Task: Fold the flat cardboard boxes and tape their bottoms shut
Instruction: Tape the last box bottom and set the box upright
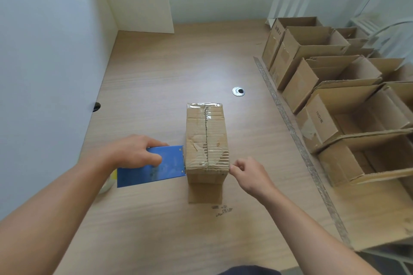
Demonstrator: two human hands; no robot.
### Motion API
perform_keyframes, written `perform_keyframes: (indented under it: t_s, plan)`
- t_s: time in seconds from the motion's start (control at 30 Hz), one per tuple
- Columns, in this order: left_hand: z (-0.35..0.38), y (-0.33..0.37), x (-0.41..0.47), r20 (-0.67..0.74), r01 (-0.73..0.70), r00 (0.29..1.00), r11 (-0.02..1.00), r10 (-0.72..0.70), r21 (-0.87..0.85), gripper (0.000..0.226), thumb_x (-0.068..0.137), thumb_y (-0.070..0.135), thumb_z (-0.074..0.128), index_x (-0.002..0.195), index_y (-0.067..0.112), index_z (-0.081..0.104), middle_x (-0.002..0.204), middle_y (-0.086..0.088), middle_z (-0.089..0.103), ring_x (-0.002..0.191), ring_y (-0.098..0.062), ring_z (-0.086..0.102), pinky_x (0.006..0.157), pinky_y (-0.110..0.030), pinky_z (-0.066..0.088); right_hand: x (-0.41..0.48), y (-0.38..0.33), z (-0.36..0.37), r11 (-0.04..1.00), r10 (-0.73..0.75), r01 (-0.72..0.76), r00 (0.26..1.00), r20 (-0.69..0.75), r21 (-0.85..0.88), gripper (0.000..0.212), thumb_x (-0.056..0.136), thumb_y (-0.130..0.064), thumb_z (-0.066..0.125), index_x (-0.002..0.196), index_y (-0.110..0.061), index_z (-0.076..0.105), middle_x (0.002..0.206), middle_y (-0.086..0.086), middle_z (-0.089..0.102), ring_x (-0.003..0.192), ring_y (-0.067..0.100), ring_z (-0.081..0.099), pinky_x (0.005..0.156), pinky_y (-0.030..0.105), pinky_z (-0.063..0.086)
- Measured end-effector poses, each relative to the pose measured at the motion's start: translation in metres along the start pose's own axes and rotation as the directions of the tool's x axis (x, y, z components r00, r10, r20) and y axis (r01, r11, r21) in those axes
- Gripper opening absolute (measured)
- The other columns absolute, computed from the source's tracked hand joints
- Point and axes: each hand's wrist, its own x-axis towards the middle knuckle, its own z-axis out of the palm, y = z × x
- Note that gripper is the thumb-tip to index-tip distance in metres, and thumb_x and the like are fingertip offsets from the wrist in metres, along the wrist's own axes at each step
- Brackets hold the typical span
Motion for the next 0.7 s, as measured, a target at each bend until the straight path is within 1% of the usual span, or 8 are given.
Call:
perform_keyframes:
  t_s: [0.13, 0.2, 0.33, 0.43, 0.5, 0.53, 0.6, 0.7]
  plan:
    - [0.003, -0.001, 0.002, -0.022, 0.001, 1.0, 1.0, -0.001, 0.016, 0.071, 0.056, 0.05, 0.05, 0.126, 0.061, 0.053, 0.108, 0.019, 0.066, 0.101, -0.005, 0.058, 0.088, -0.028, 0.05, -0.005, 0.003, -0.003, 0.909, 0.107, -0.152, 0.985, 0.134, 0.389, 0.03, 0.086, -0.029, 0.067, 0.081, 0.001, 0.066, 0.078, -0.003, 0.056, 0.076, 0.013, 0.048, 0.067, 0.031, 0.037]
    - [0.003, 0.0, 0.004, -0.019, 0.0, 1.0, 0.999, 0.0, 0.032, 0.074, 0.056, 0.051, 0.049, 0.129, 0.059, 0.052, 0.112, 0.019, 0.064, 0.103, -0.007, 0.057, 0.088, -0.028, 0.049, -0.008, 0.004, -0.002, 0.899, 0.095, -0.158, 0.981, 0.171, 0.409, 0.031, 0.085, -0.034, 0.073, 0.082, -0.004, 0.067, 0.08, -0.004, 0.06, 0.077, 0.011, 0.053, 0.071, 0.029, 0.041]
    - [0.001, 0.003, 0.006, 0.008, -0.019, 1.0, 0.999, 0.019, 0.033, 0.072, 0.054, 0.052, 0.048, 0.126, 0.06, 0.054, 0.106, 0.021, 0.066, 0.097, -0.003, 0.058, 0.079, -0.024, 0.047, -0.003, 0.005, 0.005, 0.983, -0.052, 0.048, 0.999, 0.017, 0.175, 0.029, 0.087, -0.035, 0.074, 0.066, -0.022, 0.059, 0.088, -0.003, 0.061, 0.087, 0.017, 0.058, 0.077, 0.03, 0.042]
    - [0.0, 0.005, 0.004, 0.018, -0.026, 1.0, 1.0, 0.026, 0.014, 0.065, 0.054, 0.052, 0.048, 0.118, 0.064, 0.056, 0.098, 0.022, 0.068, 0.092, 0.0, 0.059, 0.081, -0.026, 0.051, 0.012, 0.002, -0.005, 0.99, -0.14, 0.14, 0.99, 0.009, 0.013, 0.025, 0.087, -0.04, 0.073, 0.071, -0.025, 0.06, 0.101, -0.004, 0.056, 0.101, 0.019, 0.055, 0.083, 0.028, 0.037]
    - [0.001, 0.004, 0.004, 0.007, -0.033, 0.999, 0.999, 0.033, 0.005, 0.065, 0.055, 0.052, 0.049, 0.119, 0.063, 0.055, 0.099, 0.021, 0.067, 0.092, -0.001, 0.059, 0.085, -0.029, 0.052, 0.021, -0.001, -0.014, 0.971, -0.166, 0.166, 0.986, 0.018, -0.17, 0.022, 0.086, -0.048, 0.07, 0.092, -0.028, 0.064, 0.118, -0.003, 0.049, 0.117, 0.019, 0.047, 0.094, 0.032, 0.04]
    - [0.003, 0.003, 0.004, 0.001, -0.041, 0.999, 0.999, 0.041, -0.001, 0.064, 0.056, 0.051, 0.049, 0.118, 0.065, 0.055, 0.098, 0.021, 0.068, 0.092, -0.001, 0.06, 0.085, -0.029, 0.052, 0.025, -0.002, -0.018, 0.947, -0.179, 0.18, 0.983, 0.031, -0.265, 0.033, 0.087, -0.051, 0.068, 0.111, -0.03, 0.06, 0.128, -0.001, 0.043, 0.124, 0.021, 0.042, 0.101, 0.036, 0.041]
    - [0.008, 0.001, 0.003, -0.003, -0.063, 0.998, 0.998, 0.063, -0.032, 0.058, 0.057, 0.05, 0.048, 0.112, 0.071, 0.053, 0.094, 0.02, 0.069, 0.089, -0.001, 0.061, 0.079, -0.027, 0.051, 0.029, -0.006, -0.023, 0.872, -0.282, 0.294, 0.955, 0.09, -0.39, 0.065, 0.088, -0.05, 0.063, 0.144, -0.041, 0.032, 0.149, 0.002, 0.024, 0.14, 0.026, 0.024, 0.113, 0.044, 0.033]
    - [0.017, -0.002, 0.001, -0.014, -0.099, 0.995, 0.989, 0.098, -0.11, 0.057, 0.06, 0.046, 0.047, 0.109, 0.073, 0.051, 0.092, 0.016, 0.069, 0.087, -0.008, 0.064, 0.08, -0.032, 0.054, 0.035, -0.022, -0.013, 0.675, -0.515, 0.58, 0.813, 0.271, -0.456, 0.082, 0.091, -0.05, 0.055, 0.15, -0.055, -0.002, 0.163, -0.007, -0.005, 0.151, 0.021, -0.009, 0.12, 0.044, 0.011]
